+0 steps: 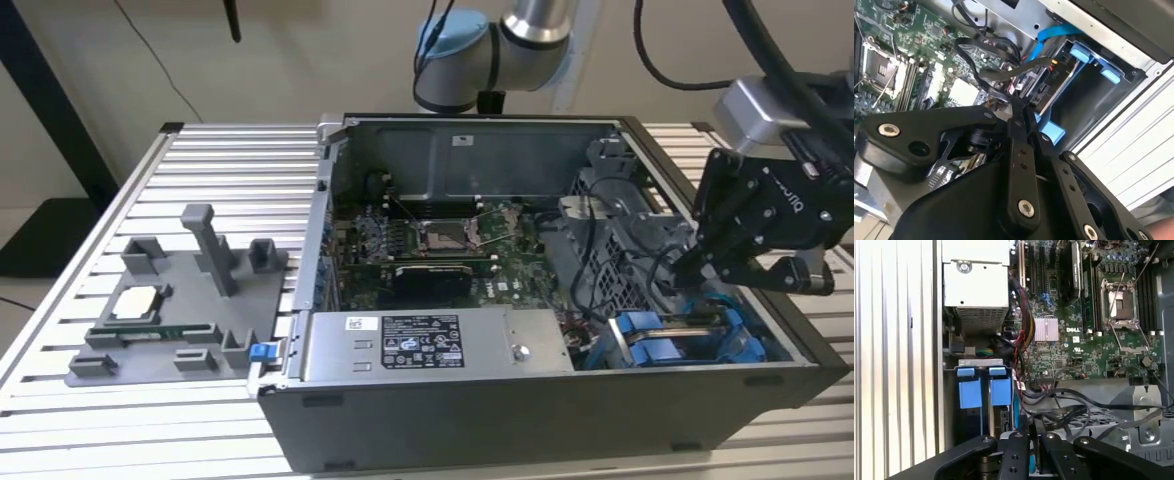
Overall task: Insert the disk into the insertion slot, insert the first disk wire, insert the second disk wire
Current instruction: 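Insert the second disk wire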
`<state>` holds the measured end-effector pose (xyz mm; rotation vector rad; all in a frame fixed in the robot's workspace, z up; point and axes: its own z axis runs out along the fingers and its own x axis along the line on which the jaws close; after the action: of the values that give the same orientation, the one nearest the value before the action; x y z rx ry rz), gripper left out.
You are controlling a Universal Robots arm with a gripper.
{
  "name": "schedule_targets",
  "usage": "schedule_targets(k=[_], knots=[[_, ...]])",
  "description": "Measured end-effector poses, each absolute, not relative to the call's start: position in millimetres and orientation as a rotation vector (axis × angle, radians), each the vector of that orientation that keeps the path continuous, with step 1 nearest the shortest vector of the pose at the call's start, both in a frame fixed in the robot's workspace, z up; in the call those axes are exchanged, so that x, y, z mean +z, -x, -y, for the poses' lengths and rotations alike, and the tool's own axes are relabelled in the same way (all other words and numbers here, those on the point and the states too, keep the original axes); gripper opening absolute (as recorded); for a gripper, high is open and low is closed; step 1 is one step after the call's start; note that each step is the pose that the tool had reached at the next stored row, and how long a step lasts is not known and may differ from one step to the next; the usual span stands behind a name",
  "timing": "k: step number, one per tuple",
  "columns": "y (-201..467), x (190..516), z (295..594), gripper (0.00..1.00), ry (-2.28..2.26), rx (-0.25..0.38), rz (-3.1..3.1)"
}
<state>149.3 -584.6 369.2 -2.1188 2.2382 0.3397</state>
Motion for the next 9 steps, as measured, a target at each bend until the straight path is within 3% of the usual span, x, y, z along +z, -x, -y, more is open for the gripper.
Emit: schedule_targets(k=[9], knots=[[-149.4, 360.1, 592.1, 0.00, 2.121, 0.340, -2.237]])
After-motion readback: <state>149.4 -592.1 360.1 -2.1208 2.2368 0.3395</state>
